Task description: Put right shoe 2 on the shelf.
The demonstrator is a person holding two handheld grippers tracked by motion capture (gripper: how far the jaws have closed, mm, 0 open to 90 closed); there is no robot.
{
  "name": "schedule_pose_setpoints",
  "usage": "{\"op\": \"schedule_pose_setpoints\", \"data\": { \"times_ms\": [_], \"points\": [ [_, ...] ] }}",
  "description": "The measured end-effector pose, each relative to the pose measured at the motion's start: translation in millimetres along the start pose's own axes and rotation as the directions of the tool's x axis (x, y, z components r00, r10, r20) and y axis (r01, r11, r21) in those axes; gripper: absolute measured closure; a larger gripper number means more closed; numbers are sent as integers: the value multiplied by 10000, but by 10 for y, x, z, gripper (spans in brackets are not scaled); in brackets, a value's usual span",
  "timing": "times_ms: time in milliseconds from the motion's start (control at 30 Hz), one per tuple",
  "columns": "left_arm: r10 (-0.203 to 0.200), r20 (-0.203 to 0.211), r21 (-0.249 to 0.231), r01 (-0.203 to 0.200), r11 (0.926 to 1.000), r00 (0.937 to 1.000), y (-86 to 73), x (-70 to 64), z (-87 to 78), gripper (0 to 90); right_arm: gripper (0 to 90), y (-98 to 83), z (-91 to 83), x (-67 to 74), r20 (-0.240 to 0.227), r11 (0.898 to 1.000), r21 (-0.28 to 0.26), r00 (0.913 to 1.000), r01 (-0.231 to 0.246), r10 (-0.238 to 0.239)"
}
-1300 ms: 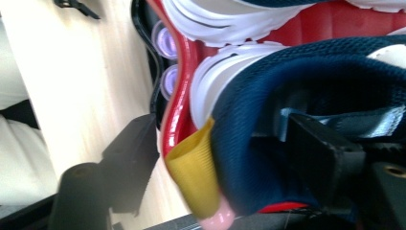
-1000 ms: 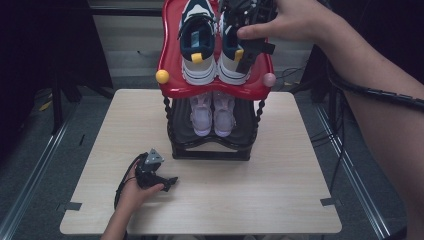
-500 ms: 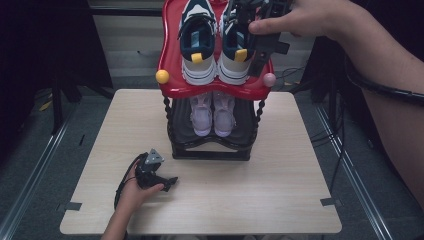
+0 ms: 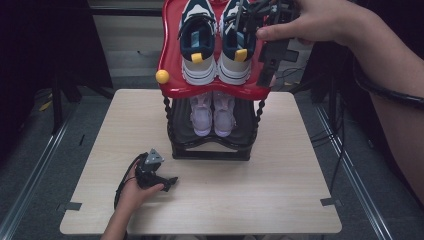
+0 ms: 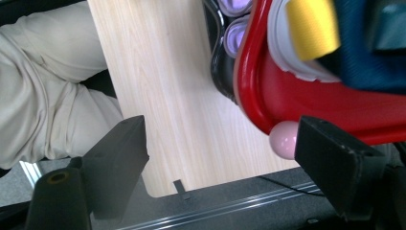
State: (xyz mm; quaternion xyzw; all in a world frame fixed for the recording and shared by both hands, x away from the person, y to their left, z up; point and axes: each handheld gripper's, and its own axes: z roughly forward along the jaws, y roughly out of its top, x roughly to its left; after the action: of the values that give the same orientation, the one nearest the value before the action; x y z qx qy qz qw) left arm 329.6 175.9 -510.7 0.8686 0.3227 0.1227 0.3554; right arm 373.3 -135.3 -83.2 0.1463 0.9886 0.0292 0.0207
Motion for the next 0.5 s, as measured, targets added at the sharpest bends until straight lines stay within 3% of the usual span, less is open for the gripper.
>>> {"op": "schedule_pose_setpoints", "data": {
  "times_ms": [267, 500],
  "points": [
    [1, 2, 0, -1, 10000, 10000, 0, 0, 0, 0, 188, -118, 111, 30, -416, 9997, 239, 9991, -49, 59],
    [-7, 4, -4, 7, 10000, 10000, 0, 0, 0, 0, 191, -262, 188, 28, -496, 9995, 257, 9986, -189, 202]
  ]
}}
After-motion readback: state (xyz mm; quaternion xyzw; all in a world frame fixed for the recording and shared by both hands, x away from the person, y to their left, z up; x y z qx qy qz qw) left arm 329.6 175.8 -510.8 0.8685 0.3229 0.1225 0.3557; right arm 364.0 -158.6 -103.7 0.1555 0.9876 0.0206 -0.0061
